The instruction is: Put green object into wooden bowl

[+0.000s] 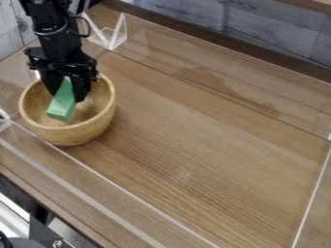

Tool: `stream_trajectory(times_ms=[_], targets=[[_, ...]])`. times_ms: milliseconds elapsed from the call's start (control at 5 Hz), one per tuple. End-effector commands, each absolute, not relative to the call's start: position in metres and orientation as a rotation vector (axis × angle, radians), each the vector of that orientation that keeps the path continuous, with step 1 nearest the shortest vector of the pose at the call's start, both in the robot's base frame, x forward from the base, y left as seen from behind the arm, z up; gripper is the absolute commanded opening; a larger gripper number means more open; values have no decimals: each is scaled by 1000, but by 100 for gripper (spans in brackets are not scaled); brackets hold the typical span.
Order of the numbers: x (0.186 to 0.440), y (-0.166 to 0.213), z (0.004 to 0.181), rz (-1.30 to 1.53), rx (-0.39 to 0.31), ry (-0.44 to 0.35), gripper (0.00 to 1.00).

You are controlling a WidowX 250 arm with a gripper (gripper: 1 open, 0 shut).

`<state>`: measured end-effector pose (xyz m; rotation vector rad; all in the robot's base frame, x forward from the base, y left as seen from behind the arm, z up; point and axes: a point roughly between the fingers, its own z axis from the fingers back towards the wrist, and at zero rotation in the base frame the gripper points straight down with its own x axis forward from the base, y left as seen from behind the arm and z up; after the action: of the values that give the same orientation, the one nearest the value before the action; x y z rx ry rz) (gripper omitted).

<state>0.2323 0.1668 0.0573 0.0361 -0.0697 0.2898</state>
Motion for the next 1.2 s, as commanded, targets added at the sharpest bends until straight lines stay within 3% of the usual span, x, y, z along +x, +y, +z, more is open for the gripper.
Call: stream_trajectory(times_ms=[0,800,1000], targets=[[250,172,81,326,73,-125,0],[271,189,80,257,71,-107,0],[273,189,70,294,73,-96,0]])
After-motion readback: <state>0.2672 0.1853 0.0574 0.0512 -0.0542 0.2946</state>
